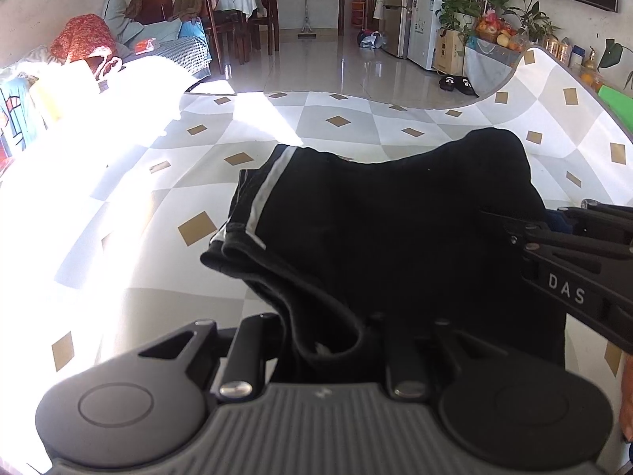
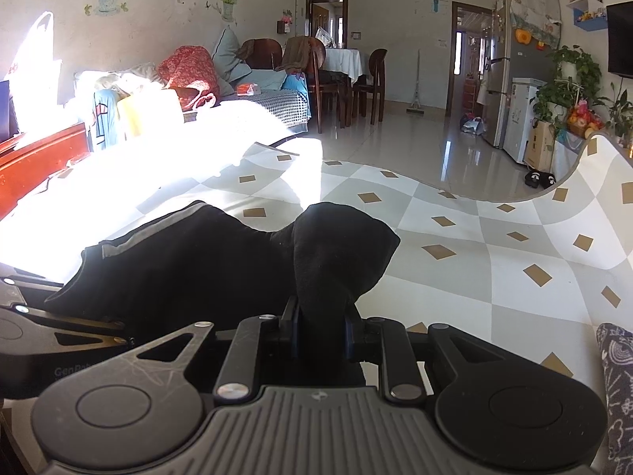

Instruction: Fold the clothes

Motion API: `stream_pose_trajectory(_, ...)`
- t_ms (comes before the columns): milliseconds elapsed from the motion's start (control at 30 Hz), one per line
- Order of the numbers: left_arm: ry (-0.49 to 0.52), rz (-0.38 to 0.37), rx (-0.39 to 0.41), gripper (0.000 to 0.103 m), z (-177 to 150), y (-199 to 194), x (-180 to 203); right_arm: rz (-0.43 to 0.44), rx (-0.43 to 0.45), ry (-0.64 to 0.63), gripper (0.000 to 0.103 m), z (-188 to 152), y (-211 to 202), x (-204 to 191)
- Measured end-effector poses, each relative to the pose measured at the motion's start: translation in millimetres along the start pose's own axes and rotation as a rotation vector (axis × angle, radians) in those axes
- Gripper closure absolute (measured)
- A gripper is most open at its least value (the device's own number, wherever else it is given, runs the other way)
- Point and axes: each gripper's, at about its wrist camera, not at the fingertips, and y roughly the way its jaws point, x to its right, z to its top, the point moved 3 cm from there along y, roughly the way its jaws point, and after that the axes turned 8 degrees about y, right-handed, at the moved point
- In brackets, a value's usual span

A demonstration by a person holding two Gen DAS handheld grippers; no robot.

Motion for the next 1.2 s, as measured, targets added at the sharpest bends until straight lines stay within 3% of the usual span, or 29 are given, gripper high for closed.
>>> stream_pose_trajectory(367,0.017,0.017,-0.006,0.085,-20,-22,13,-0.002,0.022,-0.002,0.083,-15,-26,-5)
stream_pose_trajectory(1200,0.041,0.019,0.035,0.085,-24,-54,25,-0.029,0.082,0.02,0.083,-21,-68,1)
